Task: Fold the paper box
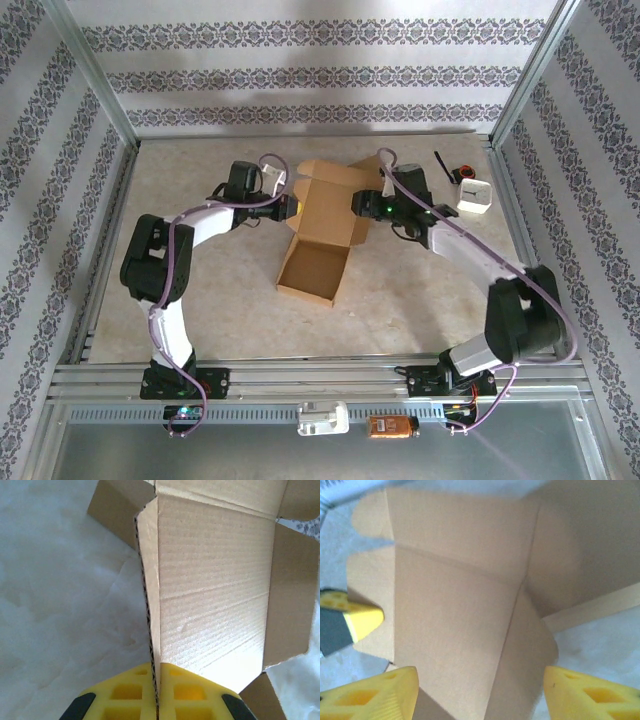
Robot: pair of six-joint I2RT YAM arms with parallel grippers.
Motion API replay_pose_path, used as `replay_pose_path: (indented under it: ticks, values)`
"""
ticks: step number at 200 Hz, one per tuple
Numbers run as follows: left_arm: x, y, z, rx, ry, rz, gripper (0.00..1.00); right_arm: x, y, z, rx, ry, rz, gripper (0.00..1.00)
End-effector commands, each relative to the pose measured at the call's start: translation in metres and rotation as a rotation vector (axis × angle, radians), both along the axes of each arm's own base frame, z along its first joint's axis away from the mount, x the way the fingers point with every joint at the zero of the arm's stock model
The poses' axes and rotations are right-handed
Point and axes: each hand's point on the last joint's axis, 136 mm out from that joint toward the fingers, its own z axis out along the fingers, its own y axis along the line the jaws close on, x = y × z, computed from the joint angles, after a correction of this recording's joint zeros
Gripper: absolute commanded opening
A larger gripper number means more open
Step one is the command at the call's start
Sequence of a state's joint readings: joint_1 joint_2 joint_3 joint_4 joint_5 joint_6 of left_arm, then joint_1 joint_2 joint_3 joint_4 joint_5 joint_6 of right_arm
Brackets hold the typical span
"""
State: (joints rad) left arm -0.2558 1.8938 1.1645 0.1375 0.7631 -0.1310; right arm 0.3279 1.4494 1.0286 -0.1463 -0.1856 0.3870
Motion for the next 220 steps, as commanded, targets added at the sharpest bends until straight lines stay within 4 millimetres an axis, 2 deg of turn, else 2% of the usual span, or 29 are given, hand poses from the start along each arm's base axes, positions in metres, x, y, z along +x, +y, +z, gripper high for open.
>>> replay_pose_path:
  ticks: [1, 18, 32, 46, 71, 88, 103, 120, 148, 164, 177, 199, 220]
  values:
    - [0.01, -0.007, 0.046, 0.024, -0.404, -0.082, 0.0, 0.0, -0.028, 0.044, -0.226, -0.241, 0.057, 0.76]
    - [0.007, -0.008, 0.052, 0.014, -0.444, -0.098, 0.0, -0.007, -0.017, 0.06, -0.333, -0.381, 0.229, 0.86]
    - [0.004, -0.009, 0.056, -0.004, -0.478, -0.107, 0.0, -0.018, 0.002, 0.063, -0.396, -0.436, 0.428, 0.87]
    - [0.003, -0.01, 0.058, -0.012, -0.515, -0.1, 0.0, -0.021, 0.015, 0.065, -0.41, -0.427, 0.525, 0.88]
    - [-0.002, -0.011, 0.061, -0.021, -0.563, -0.105, 0.0, -0.008, 0.028, 0.062, -0.353, -0.331, 0.55, 0.87]
    - [-0.006, -0.012, 0.063, -0.032, -0.588, -0.114, 0.0, 0.007, 0.031, 0.057, -0.332, -0.291, 0.517, 0.82]
    - [-0.007, -0.013, 0.062, -0.036, -0.593, -0.117, 0.0, 0.013, 0.037, 0.054, -0.307, -0.269, 0.528, 0.77]
    - [-0.008, -0.014, 0.06, -0.026, -0.594, -0.121, 0.0, 0.015, 0.044, 0.049, -0.281, -0.245, 0.555, 0.67]
    - [-0.007, -0.015, 0.058, -0.003, -0.593, -0.119, 0.0, 0.016, 0.051, 0.045, -0.273, -0.219, 0.573, 0.35]
    - [-0.005, -0.015, 0.056, 0.021, -0.579, -0.101, 0.0, 0.014, 0.054, 0.052, -0.329, -0.263, 0.592, 0.18]
    - [-0.002, -0.013, 0.053, 0.053, -0.556, -0.067, 0.0, 0.01, 0.057, 0.057, -0.403, -0.312, 0.613, 0.11]
    - [-0.006, -0.013, 0.051, 0.079, -0.488, -0.036, 0.15, 0.009, 0.058, 0.066, -0.568, -0.385, 0.616, 0.05]
    - [-0.015, -0.016, 0.054, 0.048, -0.418, -0.029, 0.27, 0.008, 0.063, 0.067, -0.714, -0.45, 0.628, 0.03]
